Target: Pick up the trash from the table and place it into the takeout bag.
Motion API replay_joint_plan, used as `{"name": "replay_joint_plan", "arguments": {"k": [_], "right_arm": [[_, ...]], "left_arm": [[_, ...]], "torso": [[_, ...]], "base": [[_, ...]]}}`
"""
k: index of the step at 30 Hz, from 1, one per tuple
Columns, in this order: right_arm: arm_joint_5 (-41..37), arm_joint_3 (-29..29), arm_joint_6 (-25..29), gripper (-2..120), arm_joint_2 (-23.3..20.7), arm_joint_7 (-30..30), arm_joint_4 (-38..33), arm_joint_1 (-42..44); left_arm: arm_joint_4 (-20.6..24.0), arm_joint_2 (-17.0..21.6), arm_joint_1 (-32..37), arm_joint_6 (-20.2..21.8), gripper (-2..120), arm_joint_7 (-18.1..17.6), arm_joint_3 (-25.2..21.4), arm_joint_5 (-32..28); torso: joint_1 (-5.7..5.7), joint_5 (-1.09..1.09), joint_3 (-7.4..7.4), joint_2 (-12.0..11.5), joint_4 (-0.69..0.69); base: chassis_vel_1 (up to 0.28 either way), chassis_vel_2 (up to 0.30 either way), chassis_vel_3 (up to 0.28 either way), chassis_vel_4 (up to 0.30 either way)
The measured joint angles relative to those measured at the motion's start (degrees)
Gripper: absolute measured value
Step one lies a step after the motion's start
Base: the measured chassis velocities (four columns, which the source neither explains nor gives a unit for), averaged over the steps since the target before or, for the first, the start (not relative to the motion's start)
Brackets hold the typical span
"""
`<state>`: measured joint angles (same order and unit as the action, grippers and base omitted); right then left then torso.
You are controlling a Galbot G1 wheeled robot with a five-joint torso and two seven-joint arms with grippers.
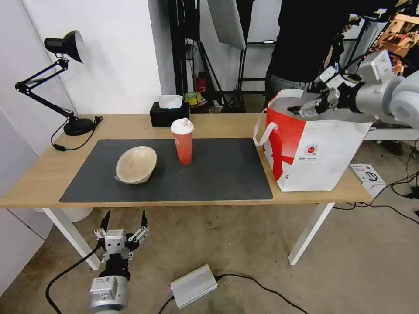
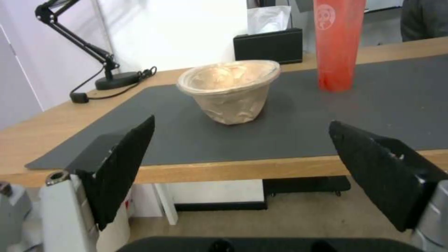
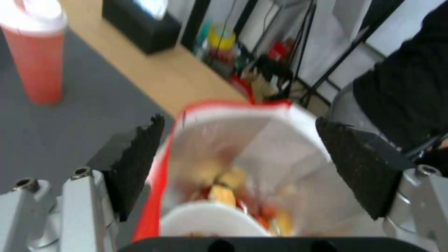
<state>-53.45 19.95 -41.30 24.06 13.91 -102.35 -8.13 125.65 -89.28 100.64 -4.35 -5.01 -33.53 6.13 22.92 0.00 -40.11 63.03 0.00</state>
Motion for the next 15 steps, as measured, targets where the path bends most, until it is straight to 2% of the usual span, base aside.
{"name": "replay_joint_plan", "arguments": {"k": [4,6,9,12,13,15], "right_arm": [[-2.47,-0.81,0.00,91,1.06,-2.55,-1.13,-0.67],[-5.23,-1.72,0.00,98,2.36,-6.10,-2.63,-1.10],[-7.01,-2.27,0.01,100,3.27,-8.82,-3.74,-1.37],[-13.67,-3.26,0.05,100,5.32,-16.78,-6.99,-1.70],[-13.67,-3.26,0.05,100,5.32,-16.78,-6.99,-1.70],[-18.53,-3.55,1.49,100,6.35,-21.70,-9.37,-1.10]], "left_arm": [[0.00,0.00,-0.02,0.02,100,0.00,-0.09,0.00],[0.00,0.00,-0.02,0.03,100,0.00,-0.22,0.00],[0.00,-0.02,0.02,0.04,100,0.00,-0.26,0.00],[0.09,-0.05,0.12,0.06,100,0.00,-0.44,0.00],[0.09,-0.05,0.12,0.06,100,0.00,-0.44,0.00],[0.11,-0.09,0.13,0.06,100,0.00,-0.51,0.00]], "torso": [[0.00,0.00,0.00,0.00,0.00],[-0.01,0.00,0.00,0.00,0.00],[0.00,-0.01,0.00,0.00,0.01],[0.00,-0.01,0.00,0.00,0.00],[0.00,-0.01,0.00,0.00,0.00],[0.00,-0.02,0.00,0.00,0.01]], "base": [[0.000,0.000,0.000,0.000],[0.000,0.000,0.000,0.000],[0.000,0.000,0.000,0.000],[0.000,0.000,0.000,0.000],[0.000,0.000,0.000,0.000],[0.000,0.000,0.000,0.000]]}}
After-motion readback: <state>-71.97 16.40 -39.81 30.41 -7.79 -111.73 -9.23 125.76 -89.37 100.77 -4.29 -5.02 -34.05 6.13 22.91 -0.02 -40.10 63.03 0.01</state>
